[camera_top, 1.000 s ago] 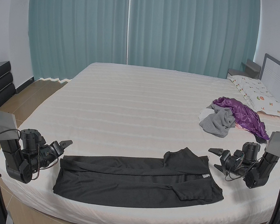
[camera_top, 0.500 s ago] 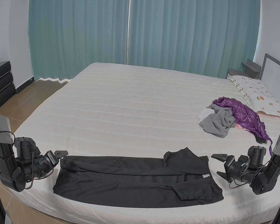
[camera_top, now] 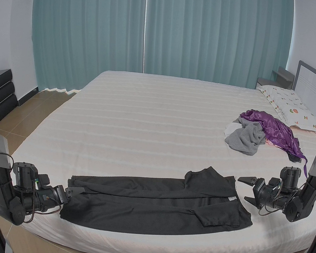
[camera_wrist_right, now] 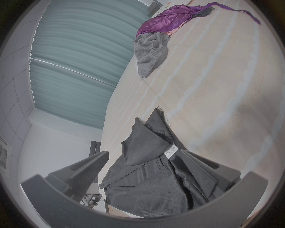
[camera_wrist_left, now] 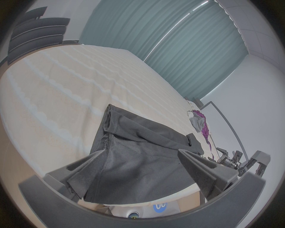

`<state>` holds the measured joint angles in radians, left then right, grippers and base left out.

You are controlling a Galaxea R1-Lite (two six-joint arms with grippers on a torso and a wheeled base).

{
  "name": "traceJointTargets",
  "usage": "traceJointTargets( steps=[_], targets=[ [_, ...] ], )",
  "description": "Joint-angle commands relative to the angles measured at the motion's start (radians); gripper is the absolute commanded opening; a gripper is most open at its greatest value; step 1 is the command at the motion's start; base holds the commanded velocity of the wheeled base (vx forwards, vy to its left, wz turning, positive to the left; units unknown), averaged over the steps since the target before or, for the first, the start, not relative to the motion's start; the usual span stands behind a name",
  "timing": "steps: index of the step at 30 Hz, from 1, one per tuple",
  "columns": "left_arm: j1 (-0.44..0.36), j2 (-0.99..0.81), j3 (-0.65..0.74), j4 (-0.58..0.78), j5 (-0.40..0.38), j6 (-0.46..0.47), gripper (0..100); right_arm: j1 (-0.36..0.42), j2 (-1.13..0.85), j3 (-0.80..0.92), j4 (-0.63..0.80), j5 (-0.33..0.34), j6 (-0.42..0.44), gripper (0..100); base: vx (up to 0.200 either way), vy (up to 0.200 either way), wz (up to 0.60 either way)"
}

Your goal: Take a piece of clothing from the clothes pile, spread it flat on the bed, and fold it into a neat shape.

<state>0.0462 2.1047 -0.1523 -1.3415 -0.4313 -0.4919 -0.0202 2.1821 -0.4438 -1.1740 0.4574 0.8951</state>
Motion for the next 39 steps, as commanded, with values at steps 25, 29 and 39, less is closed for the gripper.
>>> traceJointTargets(
  steps=[25,29,39],
  targets=[
    [-0.006,0.195,-0.148,-0.045,0.082,0.013,0,0.029,0.028,0.02,-0.01,0.001,-0.028,100,0.0,0.0,0.0],
    [-0.006,0.196,-0.147,-0.059,0.083,0.013,0,0.029,0.03,0.019,-0.01,0.001,-0.03,100,0.0,0.0,0.0],
    [0.012,0.181,-0.135,-0.104,0.103,0.013,0,0.017,0.03,0.016,-0.012,0.001,-0.03,100,0.0,0.0,0.0]
  ],
)
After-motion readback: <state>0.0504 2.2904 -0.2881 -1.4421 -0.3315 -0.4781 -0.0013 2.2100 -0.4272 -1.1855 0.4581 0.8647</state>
